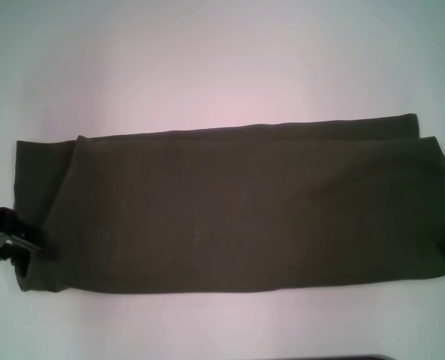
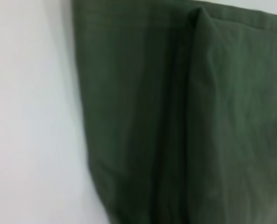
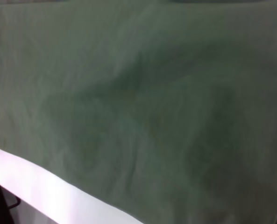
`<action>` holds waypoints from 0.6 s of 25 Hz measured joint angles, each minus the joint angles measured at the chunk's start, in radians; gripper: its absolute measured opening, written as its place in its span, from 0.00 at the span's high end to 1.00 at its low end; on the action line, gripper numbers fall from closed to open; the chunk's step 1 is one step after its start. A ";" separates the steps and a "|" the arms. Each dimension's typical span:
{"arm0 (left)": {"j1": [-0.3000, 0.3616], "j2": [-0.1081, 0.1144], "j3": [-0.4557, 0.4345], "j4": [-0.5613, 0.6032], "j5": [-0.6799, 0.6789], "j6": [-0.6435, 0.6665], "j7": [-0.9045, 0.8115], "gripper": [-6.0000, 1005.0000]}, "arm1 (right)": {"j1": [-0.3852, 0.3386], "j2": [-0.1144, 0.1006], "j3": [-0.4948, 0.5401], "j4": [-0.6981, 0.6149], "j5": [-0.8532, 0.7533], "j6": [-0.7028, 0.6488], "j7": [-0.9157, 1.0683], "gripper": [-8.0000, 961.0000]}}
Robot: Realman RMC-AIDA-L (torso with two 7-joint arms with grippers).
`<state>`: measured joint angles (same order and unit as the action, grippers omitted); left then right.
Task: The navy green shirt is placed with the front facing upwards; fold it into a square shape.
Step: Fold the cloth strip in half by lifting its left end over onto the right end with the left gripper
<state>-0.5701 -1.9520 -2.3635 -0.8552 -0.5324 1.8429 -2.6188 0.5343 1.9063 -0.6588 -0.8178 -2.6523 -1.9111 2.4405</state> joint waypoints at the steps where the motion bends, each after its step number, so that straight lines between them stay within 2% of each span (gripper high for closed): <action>1: 0.001 0.004 0.000 -0.001 0.008 -0.003 -0.004 0.63 | 0.000 -0.004 0.000 0.000 0.000 0.000 0.001 0.64; 4: 0.003 0.018 -0.008 -0.002 0.030 -0.005 -0.014 0.49 | -0.005 -0.020 0.001 -0.006 -0.001 -0.002 0.011 0.51; 10: 0.007 0.050 -0.048 -0.024 0.038 0.000 -0.022 0.38 | -0.021 -0.076 0.042 -0.012 -0.003 -0.003 0.027 0.39; 13: 0.010 0.057 -0.107 -0.064 0.043 0.013 -0.023 0.38 | -0.022 -0.098 0.110 -0.032 0.006 -0.024 0.026 0.33; 15: 0.009 0.058 -0.165 -0.097 0.040 0.030 -0.017 0.38 | -0.017 -0.100 0.156 -0.056 0.031 -0.054 0.020 0.31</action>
<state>-0.5610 -1.8936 -2.5289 -0.9517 -0.4926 1.8733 -2.6362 0.5168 1.8063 -0.5028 -0.8734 -2.6213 -1.9654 2.4601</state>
